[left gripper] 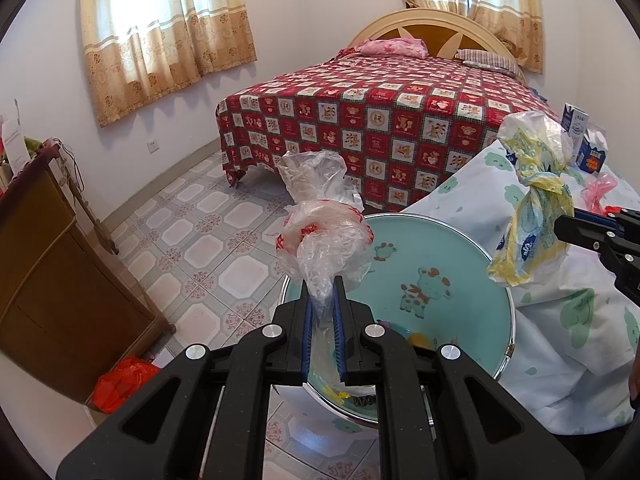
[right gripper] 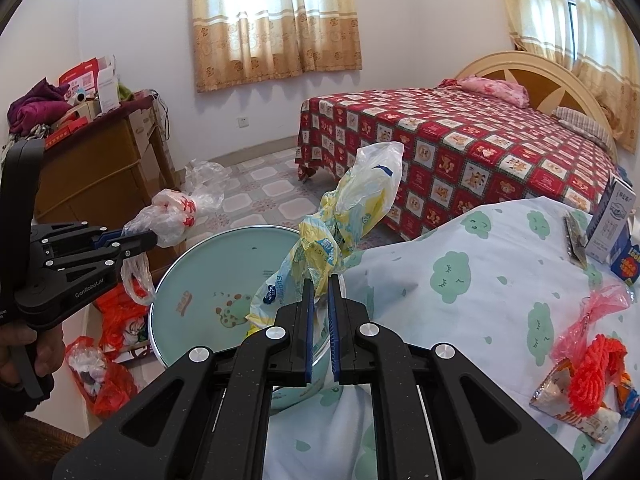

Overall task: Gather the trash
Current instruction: 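Carry the clear bag and yellow-blue wrapper over the teal bucket with both tools, then open both tools to drop the clear bag and wrapper into the bucket, then move both tools back over the remaining trash on the table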

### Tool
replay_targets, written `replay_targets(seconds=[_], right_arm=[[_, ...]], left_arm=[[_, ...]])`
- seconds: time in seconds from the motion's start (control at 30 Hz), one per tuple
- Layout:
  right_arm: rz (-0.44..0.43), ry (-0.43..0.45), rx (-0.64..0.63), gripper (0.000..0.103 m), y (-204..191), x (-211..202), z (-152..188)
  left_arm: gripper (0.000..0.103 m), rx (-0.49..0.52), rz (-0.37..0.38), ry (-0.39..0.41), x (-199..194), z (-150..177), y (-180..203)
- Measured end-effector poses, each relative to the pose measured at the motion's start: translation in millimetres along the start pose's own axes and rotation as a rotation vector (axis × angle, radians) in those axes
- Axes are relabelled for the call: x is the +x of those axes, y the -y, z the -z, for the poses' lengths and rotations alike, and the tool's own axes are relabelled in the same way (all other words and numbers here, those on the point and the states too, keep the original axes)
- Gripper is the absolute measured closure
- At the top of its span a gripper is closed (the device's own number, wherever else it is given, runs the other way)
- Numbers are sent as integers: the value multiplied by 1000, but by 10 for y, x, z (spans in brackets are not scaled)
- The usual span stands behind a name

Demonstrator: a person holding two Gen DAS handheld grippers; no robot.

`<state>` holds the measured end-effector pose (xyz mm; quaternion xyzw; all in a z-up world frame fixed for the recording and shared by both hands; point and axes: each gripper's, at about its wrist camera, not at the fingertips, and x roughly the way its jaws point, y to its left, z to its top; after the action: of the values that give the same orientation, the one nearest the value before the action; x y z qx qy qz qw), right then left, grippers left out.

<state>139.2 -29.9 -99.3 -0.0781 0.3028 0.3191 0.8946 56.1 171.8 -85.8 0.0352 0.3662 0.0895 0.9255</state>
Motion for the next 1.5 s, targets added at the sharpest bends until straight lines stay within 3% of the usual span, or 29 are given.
replay_targets(seconds=[0.37, 0.5, 0.6, 0.67, 0.77, 0.9, 1.1, 1.5], right_arm=[[-35, -16, -26, 95, -115, 51, -2], [-51, -17, -35, 92, -168, 63, 12], [-47, -16, -29, 76, -159, 73, 26], [-44, -18, -28, 75, -159, 76, 37], [-39, -18, -21, 66, -140, 74, 51], [-24, -14, -6, 62, -76, 23, 97], [60, 7, 32, 60, 218, -278, 239], [369, 62, 299, 48, 1575, -1413, 1001]], left_arm=[[91, 10, 10, -2, 11, -27, 46], [76, 14, 11, 2, 6, -25, 75], [55, 13, 0, 12, -6, -22, 86], [54, 12, 1, 9, 4, -21, 92], [41, 6, -7, 7, 18, -10, 95], [41, 9, -1, -1, 36, 15, 134], [41, 65, 23, -16, 67, 90, 368], [41, 208, 123, 13, -100, 2, 1292]])
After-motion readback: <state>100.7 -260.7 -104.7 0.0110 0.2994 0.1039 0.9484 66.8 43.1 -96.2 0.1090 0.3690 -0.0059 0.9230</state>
